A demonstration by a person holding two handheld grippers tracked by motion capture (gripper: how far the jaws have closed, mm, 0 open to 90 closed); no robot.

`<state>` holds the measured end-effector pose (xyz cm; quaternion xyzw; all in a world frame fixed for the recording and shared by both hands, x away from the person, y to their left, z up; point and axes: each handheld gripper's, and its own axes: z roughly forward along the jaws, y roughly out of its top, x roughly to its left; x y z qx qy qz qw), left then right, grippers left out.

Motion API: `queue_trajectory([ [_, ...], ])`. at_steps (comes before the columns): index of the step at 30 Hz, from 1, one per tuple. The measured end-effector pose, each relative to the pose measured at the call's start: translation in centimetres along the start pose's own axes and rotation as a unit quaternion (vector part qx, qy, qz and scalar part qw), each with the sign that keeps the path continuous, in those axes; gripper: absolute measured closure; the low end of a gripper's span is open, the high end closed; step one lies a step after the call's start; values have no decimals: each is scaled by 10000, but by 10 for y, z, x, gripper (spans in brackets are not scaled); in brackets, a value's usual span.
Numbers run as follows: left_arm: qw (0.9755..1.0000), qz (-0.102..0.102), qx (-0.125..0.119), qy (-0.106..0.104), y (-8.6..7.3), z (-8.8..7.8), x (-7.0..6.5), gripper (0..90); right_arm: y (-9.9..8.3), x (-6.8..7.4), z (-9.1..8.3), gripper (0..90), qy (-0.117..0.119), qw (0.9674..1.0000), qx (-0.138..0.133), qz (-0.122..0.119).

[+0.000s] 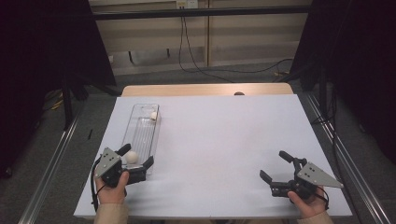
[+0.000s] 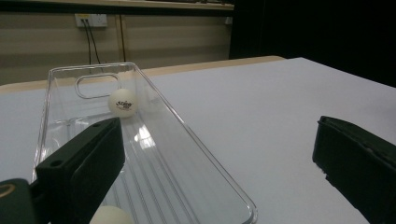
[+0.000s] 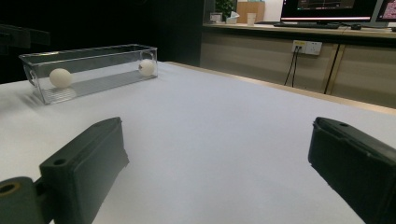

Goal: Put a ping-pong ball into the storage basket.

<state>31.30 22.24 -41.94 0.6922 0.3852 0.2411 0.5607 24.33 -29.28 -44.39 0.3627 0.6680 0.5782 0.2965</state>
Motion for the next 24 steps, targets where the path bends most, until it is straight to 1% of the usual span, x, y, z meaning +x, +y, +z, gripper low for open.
queue_trajectory([
  [1, 10000, -19, -21, 23, 0, 0, 0, 24, 0, 0, 0, 32, -2, 10000, 1, 0],
  [5, 10000, -60, -23, 5, -2, -1, 1, 24, 0, 0, 0, 32, -3, 10000, 4, 0],
  [9, 10000, -47, 37, -7, -4, -2, 1, 24, 0, 0, 0, 32, 0, 10000, 9, -7],
  [19, 10000, -31, 33, 46, -7, -3, 2, 24, 0, 0, 0, 32, -1, 10000, 10, -17],
  [22, 10000, 5, 79, 27, -8, -3, 2, 24, 0, 0, 0, 32, 1, 10000, 8, -18],
  [24, 10000, -19, 81, 22, -9, -2, 1, 24, 0, 0, 0, 32, 5, 10000, 13, -11],
])
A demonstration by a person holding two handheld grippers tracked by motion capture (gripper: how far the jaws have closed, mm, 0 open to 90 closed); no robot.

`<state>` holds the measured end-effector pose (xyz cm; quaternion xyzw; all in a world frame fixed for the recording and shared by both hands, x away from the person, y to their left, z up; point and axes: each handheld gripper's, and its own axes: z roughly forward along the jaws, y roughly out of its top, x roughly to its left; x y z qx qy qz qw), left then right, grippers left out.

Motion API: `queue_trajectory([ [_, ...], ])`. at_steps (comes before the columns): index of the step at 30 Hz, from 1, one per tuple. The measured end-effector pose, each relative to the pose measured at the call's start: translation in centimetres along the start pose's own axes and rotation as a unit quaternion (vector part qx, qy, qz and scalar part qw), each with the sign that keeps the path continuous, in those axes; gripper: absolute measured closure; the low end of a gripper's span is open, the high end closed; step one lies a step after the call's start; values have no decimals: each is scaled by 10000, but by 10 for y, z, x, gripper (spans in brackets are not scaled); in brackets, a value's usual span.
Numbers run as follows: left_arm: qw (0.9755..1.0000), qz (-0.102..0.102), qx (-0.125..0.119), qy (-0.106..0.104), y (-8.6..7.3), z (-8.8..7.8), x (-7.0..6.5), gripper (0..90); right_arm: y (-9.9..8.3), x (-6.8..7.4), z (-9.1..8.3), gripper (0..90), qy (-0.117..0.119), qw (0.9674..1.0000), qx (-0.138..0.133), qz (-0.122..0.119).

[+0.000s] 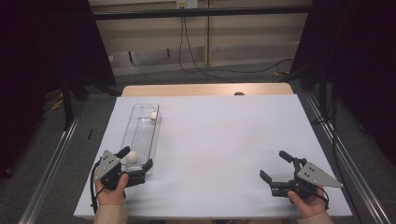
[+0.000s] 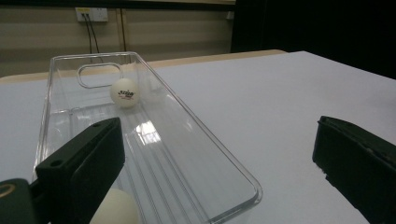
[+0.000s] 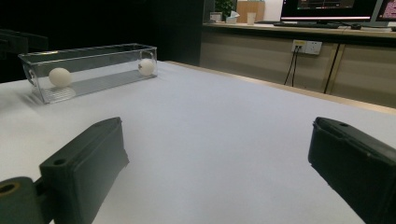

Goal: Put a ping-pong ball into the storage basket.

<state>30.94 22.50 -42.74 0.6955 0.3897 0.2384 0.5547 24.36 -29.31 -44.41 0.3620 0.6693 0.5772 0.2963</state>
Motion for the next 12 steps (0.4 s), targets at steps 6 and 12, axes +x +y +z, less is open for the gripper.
queue_trajectory([
  [6, 10000, 32, 37, -3, -2, 0, -1, 24, 0, 0, 0, 32, 0, 10000, -10, 0],
  [12, 10000, 41, 57, 1, -3, 0, -1, 24, 0, 0, 0, 32, -3, 10000, 0, -18],
])
